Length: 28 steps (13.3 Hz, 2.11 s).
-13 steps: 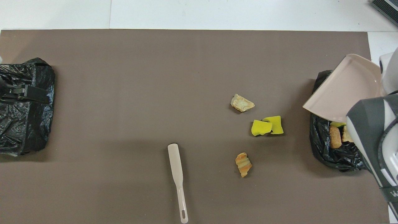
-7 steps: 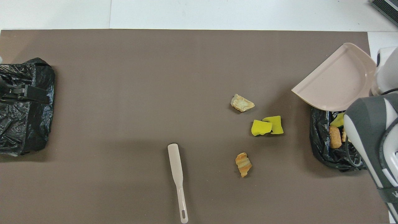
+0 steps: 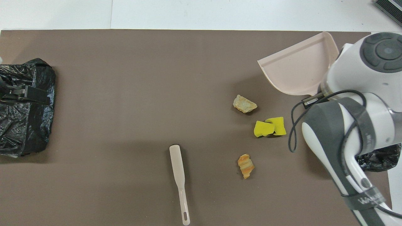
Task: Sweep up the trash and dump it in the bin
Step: 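Raise the emptied dustpan away from the trash bag with the right gripper, then lower the dustpan onto the mat near the brush with the right gripper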
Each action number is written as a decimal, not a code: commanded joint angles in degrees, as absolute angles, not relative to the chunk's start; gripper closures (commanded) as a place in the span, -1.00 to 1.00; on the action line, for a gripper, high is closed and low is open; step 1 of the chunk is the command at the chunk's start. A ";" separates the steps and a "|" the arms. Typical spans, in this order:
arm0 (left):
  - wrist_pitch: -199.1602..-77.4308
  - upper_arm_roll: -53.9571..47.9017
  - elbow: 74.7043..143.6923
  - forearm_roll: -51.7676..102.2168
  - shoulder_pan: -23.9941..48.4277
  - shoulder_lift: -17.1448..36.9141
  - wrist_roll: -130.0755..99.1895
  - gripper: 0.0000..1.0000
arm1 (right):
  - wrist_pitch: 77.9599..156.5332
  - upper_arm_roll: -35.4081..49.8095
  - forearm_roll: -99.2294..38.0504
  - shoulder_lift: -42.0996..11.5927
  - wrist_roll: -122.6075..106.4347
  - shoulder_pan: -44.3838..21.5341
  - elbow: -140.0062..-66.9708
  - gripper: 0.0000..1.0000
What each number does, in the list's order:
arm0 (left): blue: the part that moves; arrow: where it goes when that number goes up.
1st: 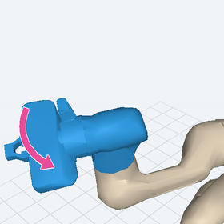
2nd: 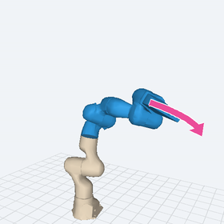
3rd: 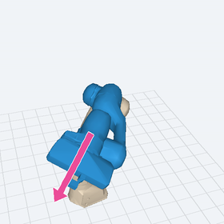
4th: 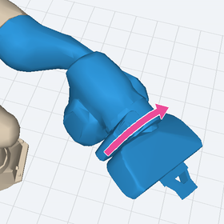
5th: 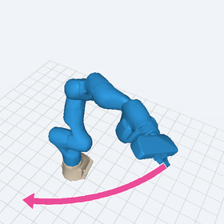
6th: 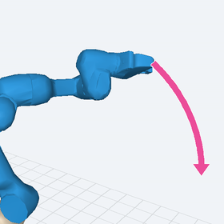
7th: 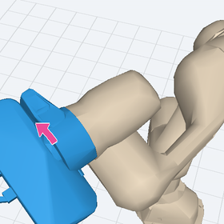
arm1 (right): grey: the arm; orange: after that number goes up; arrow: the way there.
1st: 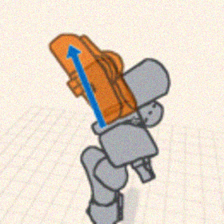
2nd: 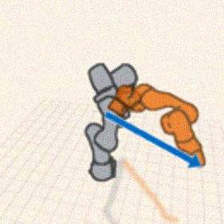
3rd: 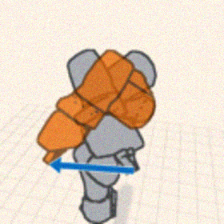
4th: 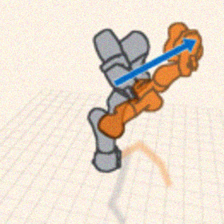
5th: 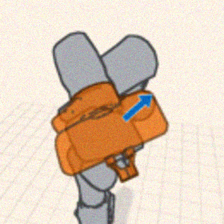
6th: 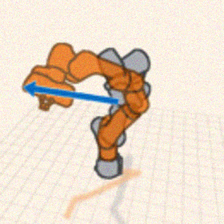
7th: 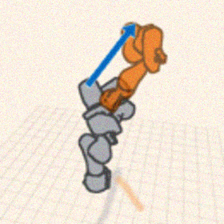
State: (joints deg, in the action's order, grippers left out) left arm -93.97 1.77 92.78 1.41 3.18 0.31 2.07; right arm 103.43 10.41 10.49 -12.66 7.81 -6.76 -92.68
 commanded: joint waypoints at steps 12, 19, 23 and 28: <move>-94.66 1.41 93.34 0.62 2.64 -0.44 2.02 -1.00 | 106.51 10.28 2.20 -38.22 34.61 -25.56 -66.54 1.00; -94.66 1.41 93.34 0.62 2.64 -0.44 2.02 -1.00 | 112.15 10.37 1.67 -43.42 38.94 -31.37 -67.23 1.00; -94.66 1.41 93.34 0.62 2.64 -0.44 2.02 -1.00 | 112.06 10.28 1.49 -44.65 40.61 -33.31 -67.24 0.70; -94.57 1.41 93.34 0.70 2.64 -0.44 2.02 -1.00 | 110.74 10.11 1.67 -43.69 39.21 -31.65 -67.06 -0.84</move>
State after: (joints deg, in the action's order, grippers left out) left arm -93.97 1.77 92.78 1.41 3.18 0.31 2.07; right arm 111.93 10.10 2.87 -43.53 39.71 -32.81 -68.54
